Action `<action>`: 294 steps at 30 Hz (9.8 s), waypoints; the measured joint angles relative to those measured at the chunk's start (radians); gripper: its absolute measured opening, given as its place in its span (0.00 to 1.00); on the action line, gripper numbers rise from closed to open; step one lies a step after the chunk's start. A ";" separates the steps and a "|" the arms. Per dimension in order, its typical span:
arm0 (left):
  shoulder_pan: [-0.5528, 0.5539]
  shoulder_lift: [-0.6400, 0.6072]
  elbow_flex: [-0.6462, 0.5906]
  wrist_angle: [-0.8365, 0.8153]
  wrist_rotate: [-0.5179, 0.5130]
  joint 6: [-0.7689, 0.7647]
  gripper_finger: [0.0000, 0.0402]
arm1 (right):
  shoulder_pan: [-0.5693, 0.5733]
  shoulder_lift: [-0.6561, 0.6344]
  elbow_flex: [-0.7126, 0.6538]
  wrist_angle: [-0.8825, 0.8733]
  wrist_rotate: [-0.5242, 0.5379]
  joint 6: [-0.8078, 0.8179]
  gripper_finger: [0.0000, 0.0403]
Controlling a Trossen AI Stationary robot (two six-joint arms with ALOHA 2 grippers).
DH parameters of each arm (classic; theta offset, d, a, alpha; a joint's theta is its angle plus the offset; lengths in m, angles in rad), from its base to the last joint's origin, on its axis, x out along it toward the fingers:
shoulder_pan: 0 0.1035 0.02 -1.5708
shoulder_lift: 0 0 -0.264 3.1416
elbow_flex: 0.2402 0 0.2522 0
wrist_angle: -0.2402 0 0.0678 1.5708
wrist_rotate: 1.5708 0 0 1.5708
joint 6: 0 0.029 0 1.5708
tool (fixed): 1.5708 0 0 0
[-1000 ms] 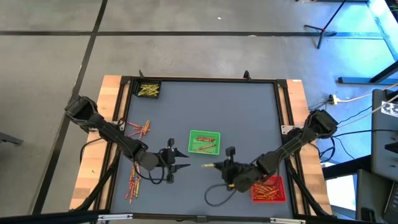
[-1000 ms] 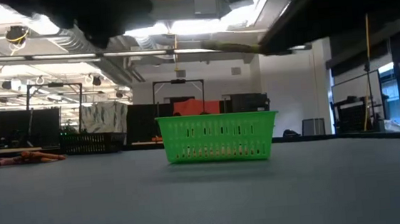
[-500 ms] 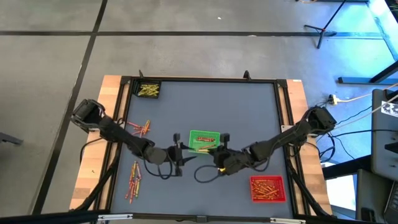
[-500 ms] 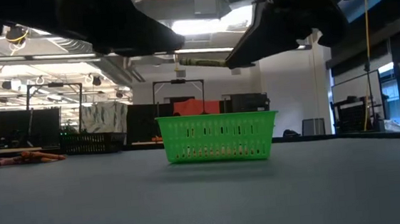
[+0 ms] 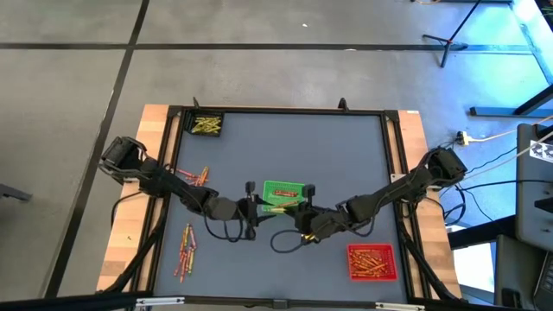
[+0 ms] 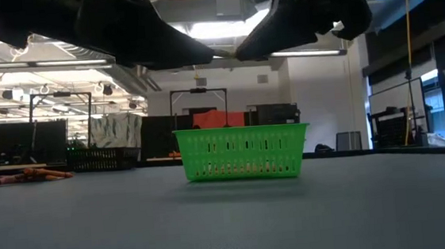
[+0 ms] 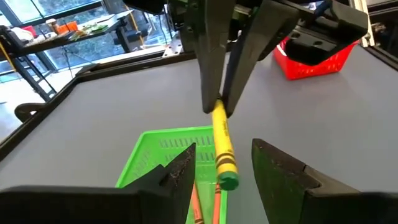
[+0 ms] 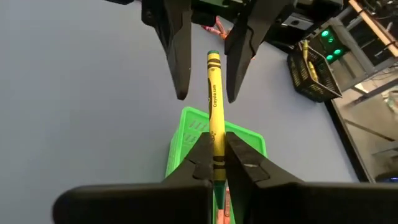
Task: Sort crayons
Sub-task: Put the green crayon into the black bin, then put the orange crayon into the red bin
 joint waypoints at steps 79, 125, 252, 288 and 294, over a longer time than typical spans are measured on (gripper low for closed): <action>0.850 -0.624 0.001 -1.352 -0.222 -0.351 0.02 | 0.216 -0.051 -0.536 0.746 -0.172 0.365 0.35; 1.179 -0.587 0.001 -1.196 0.154 -0.269 0.31 | 0.216 -0.051 -0.536 0.738 -0.130 0.347 0.35; 0.590 -0.252 -0.038 -1.443 0.281 -0.824 0.04 | 0.216 -0.051 -0.536 0.721 -0.067 0.315 0.35; -0.068 0.029 0.098 -0.109 0.088 -0.157 0.04 | 0.057 -0.065 -0.314 0.743 -0.209 0.211 0.57; -0.061 0.095 0.132 0.042 0.095 -0.042 0.04 | 0.056 -0.064 -0.296 0.745 -0.227 0.185 0.54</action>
